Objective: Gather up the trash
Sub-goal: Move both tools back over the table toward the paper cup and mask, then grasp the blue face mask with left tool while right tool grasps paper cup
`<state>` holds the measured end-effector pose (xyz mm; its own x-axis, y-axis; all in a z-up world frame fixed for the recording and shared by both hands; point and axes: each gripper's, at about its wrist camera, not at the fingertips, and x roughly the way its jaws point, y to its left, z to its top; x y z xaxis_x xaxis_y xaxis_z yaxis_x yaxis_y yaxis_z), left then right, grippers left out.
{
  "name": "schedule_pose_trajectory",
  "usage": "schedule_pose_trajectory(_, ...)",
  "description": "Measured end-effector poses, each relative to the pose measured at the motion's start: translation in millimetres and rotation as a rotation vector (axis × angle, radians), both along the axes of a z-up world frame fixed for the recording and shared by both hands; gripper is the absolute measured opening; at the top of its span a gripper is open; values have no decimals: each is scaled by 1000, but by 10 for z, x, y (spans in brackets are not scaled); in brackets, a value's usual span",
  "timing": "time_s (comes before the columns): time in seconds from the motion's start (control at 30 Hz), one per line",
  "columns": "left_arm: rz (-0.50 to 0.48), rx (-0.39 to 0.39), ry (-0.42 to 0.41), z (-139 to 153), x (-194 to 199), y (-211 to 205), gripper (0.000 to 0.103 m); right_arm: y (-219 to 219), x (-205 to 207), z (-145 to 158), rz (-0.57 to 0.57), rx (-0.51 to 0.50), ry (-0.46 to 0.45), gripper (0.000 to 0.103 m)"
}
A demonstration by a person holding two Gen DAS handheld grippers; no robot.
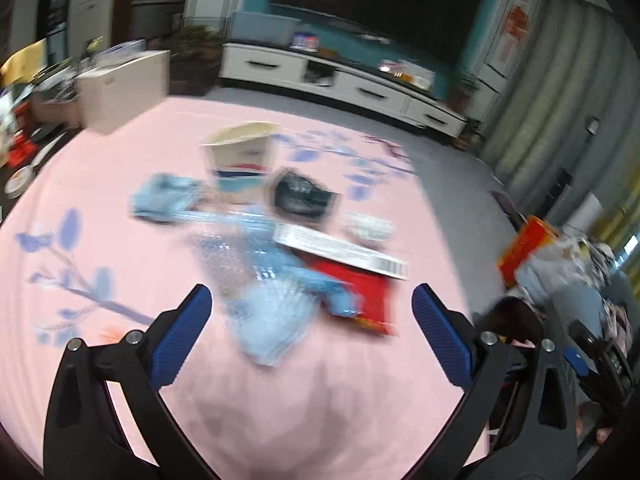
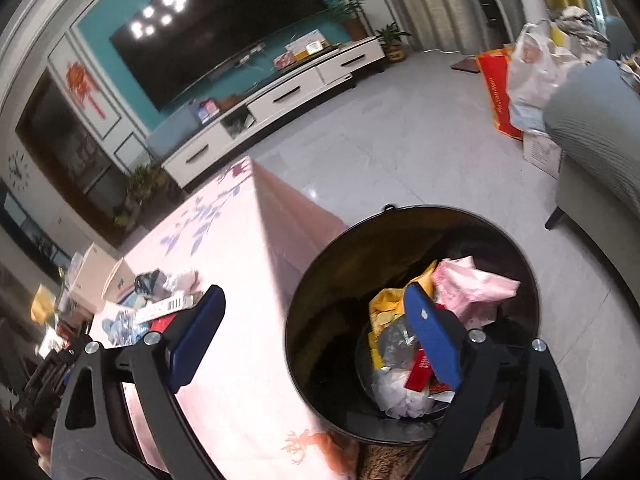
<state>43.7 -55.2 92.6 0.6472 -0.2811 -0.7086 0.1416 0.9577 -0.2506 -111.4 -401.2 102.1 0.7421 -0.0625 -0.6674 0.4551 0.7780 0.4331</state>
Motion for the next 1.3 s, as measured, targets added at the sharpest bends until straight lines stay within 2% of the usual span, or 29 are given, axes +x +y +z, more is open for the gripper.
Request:
schedule_pose_trajectory(0.1, 59, -15, 21, -95, 141, 406, 100, 138, 124, -28, 30, -20, 26, 89)
schedule_pose_trajectory(0.2, 131, -67, 74, -210, 337, 768, 100, 325, 246, -48, 65, -61, 54, 89)
schedule_pose_trajectory(0.3, 159, -184, 188, -325, 549, 1070, 100, 526, 407, -56, 125, -59, 68, 89)
schedule_pose_trajectory(0.4, 188, -263, 208, -350, 690, 1287, 100, 749, 637, 2, 187, -47, 77, 89)
schedule_pose_trajectory(0.47, 222, -259, 194, -349, 804, 1377, 100, 954, 860, 91, 217, -45, 71, 89)
schedule_pose_trajectory(0.63, 281, -180, 162, -444, 1167, 1511, 99, 1529, 1610, 341, 361, 13, 42, 89)
schedule_pose_trajectory(0.8, 223, -184, 206, -583, 1459, 1471, 99, 2134, 2406, 437, 431, 57, 56, 88)
schedule_pose_trajectory(0.93, 174, -150, 240, -736, 1670, 1308, 98, 2544, 2975, 278, 471, 91, 154, 79)
schedule_pose_trajectory(1.03, 152, -140, 242, -786, 1740, 1278, 95, 2745, 3247, 134, 461, 26, 230, 79)
schedule_pose_trajectory(1.1, 147, -114, 234, -778, 1765, 1263, 87, 2837, 3359, 29, 460, -29, 272, 78)
schedule_pose_trajectory(1.17, 142, -115, 227, -774, 1769, 1261, 82, 2870, 3400, -79, 437, -17, 300, 75)
schedule_pose_trajectory(1.23, 143, -107, 217, -766, 1761, 1250, 78, 2948, 3388, -65, 447, -64, 272, 74)
schedule_pose_trajectory(1.3, 115, -85, 209, -758, 1757, 1209, 60, 2989, 3399, -48, 453, -85, 261, 65)
